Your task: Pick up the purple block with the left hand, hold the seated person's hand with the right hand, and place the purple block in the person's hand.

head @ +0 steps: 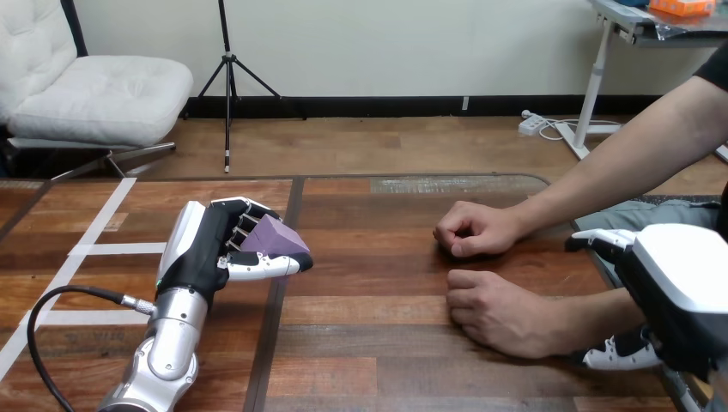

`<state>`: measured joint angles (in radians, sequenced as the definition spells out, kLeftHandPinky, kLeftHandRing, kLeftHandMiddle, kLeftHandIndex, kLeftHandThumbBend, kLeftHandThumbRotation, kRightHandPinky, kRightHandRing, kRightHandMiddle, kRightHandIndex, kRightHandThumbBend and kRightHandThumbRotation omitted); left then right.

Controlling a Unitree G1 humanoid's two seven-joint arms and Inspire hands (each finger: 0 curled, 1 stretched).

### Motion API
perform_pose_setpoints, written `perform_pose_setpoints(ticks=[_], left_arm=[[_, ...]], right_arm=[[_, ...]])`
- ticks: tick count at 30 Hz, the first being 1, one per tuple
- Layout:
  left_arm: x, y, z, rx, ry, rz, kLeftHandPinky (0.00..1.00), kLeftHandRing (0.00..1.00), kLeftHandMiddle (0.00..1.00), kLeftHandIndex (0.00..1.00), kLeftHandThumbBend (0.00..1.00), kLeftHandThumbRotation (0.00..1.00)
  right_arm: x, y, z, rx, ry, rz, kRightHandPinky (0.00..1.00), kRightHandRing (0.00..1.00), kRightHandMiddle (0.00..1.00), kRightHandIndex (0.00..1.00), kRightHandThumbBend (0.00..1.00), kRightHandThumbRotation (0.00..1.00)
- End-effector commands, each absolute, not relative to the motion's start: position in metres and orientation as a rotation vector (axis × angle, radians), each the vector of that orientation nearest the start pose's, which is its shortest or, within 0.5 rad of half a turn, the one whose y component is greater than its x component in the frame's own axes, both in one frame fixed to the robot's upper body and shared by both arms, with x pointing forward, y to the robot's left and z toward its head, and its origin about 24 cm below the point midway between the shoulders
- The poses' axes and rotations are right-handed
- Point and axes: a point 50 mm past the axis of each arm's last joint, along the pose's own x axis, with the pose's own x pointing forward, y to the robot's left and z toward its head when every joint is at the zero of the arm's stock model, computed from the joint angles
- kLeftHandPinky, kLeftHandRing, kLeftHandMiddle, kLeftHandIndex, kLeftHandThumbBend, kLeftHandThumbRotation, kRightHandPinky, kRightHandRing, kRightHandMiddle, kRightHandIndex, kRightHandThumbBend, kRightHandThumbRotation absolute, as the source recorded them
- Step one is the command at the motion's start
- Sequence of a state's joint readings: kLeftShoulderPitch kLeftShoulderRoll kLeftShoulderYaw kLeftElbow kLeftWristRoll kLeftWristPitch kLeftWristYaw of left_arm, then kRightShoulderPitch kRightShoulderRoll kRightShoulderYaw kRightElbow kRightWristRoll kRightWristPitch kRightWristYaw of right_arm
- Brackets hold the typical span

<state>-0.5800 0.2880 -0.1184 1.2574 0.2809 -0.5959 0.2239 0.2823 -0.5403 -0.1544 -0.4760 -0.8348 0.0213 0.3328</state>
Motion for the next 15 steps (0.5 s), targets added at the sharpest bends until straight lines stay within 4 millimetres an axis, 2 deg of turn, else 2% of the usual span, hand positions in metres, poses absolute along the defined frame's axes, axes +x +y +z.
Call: perform_pose_setpoints(ticks=[1, 15], left_arm=[[0.332, 0.194, 0.016, 0.559, -0.047, -0.025, 0.33, 0.39, 0.45, 0.49, 0.75, 0.10], [0.333, 0.193, 0.018, 0.562, -0.054, -0.030, 0.34, 0.40, 0.45, 0.49, 0.75, 0.13]], right_arm=[[0.212, -0.237, 0.122, -1.477, 0.011, 0.144, 0.82, 0.83, 0.83, 0.80, 0.88, 0.00], [0.229, -0.241, 0.118, -1.565, 0.077, 0.204, 0.81, 0.81, 0.81, 0.78, 0.89, 0.00]])
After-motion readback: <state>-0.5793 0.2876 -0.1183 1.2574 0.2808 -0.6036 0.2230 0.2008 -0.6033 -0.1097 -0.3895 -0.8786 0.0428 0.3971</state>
